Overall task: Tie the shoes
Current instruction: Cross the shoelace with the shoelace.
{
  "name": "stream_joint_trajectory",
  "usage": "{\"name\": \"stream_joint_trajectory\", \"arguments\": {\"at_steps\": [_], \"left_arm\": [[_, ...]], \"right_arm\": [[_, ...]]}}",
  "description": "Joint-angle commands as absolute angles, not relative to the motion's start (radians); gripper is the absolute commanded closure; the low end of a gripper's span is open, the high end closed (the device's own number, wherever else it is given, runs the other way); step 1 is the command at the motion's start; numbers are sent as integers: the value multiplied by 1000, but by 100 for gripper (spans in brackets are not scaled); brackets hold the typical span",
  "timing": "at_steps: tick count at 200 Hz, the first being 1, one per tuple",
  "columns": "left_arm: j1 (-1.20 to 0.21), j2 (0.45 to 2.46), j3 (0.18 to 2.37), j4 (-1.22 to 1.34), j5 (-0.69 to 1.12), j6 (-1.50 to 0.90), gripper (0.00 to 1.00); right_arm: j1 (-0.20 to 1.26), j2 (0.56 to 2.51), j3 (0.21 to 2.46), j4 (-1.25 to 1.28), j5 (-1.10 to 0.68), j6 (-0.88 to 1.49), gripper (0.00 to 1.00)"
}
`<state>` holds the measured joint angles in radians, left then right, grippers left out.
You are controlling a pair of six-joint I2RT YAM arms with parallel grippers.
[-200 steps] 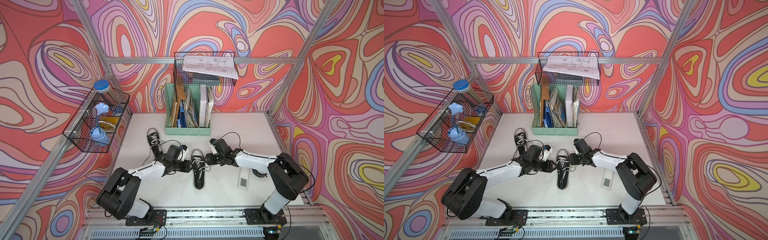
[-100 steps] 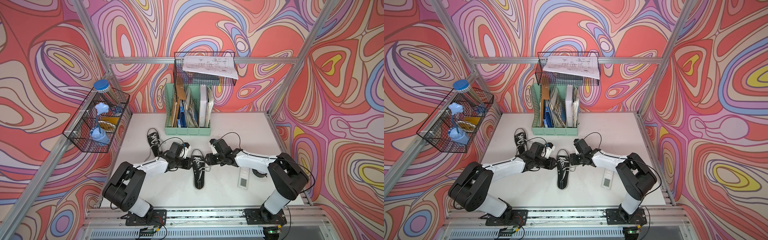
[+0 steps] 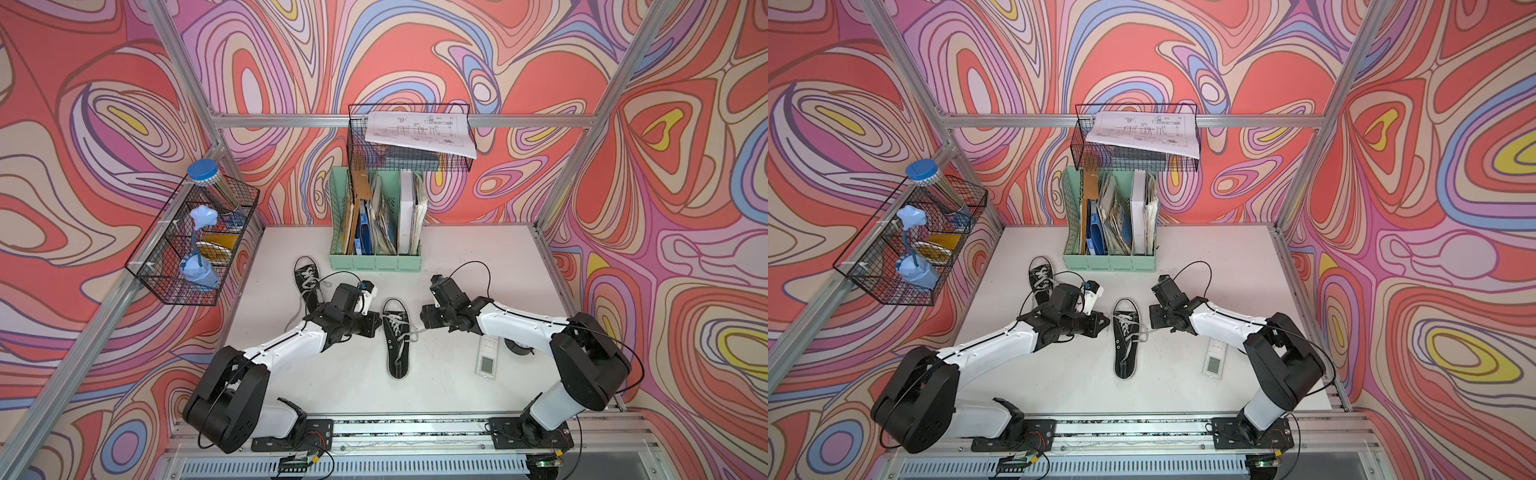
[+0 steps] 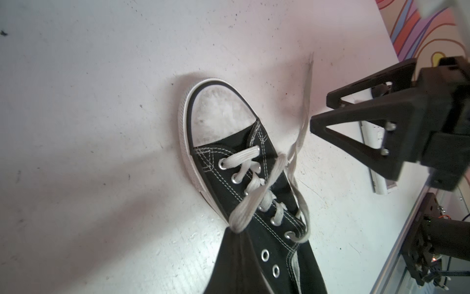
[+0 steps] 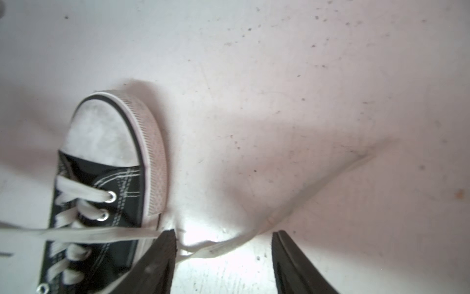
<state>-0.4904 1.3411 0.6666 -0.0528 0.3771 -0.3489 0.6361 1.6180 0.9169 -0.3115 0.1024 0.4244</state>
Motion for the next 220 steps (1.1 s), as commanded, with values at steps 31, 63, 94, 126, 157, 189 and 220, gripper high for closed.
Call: {"name": "stream_joint_trajectory", "arguments": {"at_steps": [31, 63, 94, 126, 157, 189, 220], "left_arm": [[-492, 1216, 638, -105, 358, -380, 100], [-494, 1222, 644, -109, 360, -381, 100], [-494, 1230, 647, -101, 368, -387, 100], [-493, 1219, 648, -104, 361, -391, 100], [-493, 1192, 655, -116, 344, -403, 100], [-492, 1119, 671, -142, 293, -437, 100], [-492, 1024, 686, -145, 247, -480, 100]], "right_arm": [[630, 1736, 967, -364, 248, 469, 38], [630, 1759, 964, -363, 269, 477, 41], [629, 1767, 966, -338, 266, 468, 53], [625, 1792, 968, -313, 276, 453, 76], [622, 1737, 973, -285, 295, 422, 97], [621, 1616, 952, -230, 338, 379, 100], [622, 1485, 908, -137, 305, 345, 100]]}}
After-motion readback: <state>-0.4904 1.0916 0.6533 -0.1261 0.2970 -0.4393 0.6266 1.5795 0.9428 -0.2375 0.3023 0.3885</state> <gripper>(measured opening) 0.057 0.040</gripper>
